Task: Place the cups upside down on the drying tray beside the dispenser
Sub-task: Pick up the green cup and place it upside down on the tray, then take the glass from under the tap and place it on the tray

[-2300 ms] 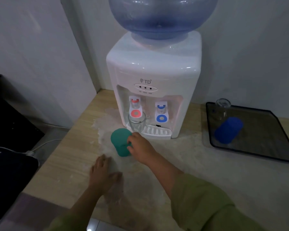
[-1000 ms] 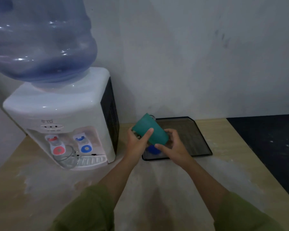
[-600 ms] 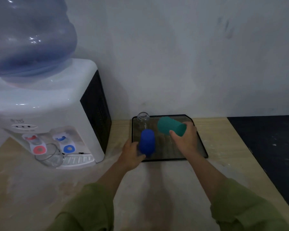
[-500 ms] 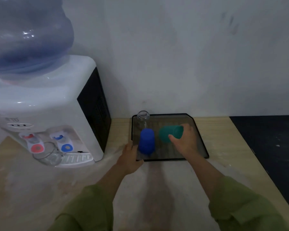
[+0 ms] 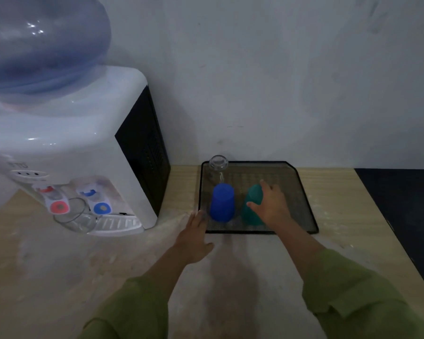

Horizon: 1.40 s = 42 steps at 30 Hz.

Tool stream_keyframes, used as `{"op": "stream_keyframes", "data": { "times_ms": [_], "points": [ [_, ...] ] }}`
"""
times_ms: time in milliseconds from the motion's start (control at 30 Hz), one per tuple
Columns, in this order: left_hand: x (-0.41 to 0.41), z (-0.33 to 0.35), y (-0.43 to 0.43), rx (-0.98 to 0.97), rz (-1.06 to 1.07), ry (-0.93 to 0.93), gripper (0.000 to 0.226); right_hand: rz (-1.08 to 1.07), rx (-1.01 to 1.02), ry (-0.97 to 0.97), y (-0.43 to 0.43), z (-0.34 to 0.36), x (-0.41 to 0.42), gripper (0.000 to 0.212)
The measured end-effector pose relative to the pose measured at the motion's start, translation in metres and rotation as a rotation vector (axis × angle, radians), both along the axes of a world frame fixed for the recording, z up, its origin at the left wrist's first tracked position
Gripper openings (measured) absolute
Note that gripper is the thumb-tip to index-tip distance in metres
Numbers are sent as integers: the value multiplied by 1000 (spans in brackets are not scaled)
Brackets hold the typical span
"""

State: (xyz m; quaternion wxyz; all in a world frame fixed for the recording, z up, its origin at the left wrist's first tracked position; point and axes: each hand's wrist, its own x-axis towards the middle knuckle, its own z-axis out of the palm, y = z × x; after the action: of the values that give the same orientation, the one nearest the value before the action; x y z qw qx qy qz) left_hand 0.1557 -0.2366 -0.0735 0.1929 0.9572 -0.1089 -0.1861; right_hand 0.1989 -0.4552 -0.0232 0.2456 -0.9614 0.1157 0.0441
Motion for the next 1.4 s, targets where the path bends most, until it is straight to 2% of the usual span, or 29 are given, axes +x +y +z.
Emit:
{"op": "stream_keyframes", "data": {
  "times_ms": [133, 267, 400, 500, 567, 733, 900, 967, 1067, 1167, 1400],
  "points": [
    [-4, 0, 9, -43, -4, -16, 81, -63, -76, 6, 6, 5, -9, 87],
    [-17, -1, 35, -78, 69, -49, 72, -74, -184, -263, 27, 12, -22, 68],
    [-35, -2, 84, -120, 161, -97, 58, 134, -30, -437, 66, 12, -33, 37],
    [-49, -4, 130, -114, 238, -160, 46, 344, 53, -410, 107, 7, -44, 15],
    [-56, -6, 161, -97, 342, -214, 43, 455, 43, -362, 134, -2, -54, 10],
    [-56, -3, 227, -159, 763, -342, 39, 613, -52, -61, 177, -35, -76, 28],
    [-28, 9, 264, -501, 1016, -357, 88, 611, -80, 241, 193, -60, -93, 74],
    [-16, 12, 272, -588, 1030, -351, 95, 599, -123, 292, 195, -67, -97, 84],
    [-5, 14, 275, -616, 950, -365, 89, 588, -161, 305, 196, -75, -102, 92],
    [-1, 13, 276, -581, 885, -372, 79, 588, -163, 298, 195, -79, -103, 94],
    [-1, 9, 279, -685, 888, -368, 71, 562, -152, 320, 198, -78, -102, 95]
  ]
}}
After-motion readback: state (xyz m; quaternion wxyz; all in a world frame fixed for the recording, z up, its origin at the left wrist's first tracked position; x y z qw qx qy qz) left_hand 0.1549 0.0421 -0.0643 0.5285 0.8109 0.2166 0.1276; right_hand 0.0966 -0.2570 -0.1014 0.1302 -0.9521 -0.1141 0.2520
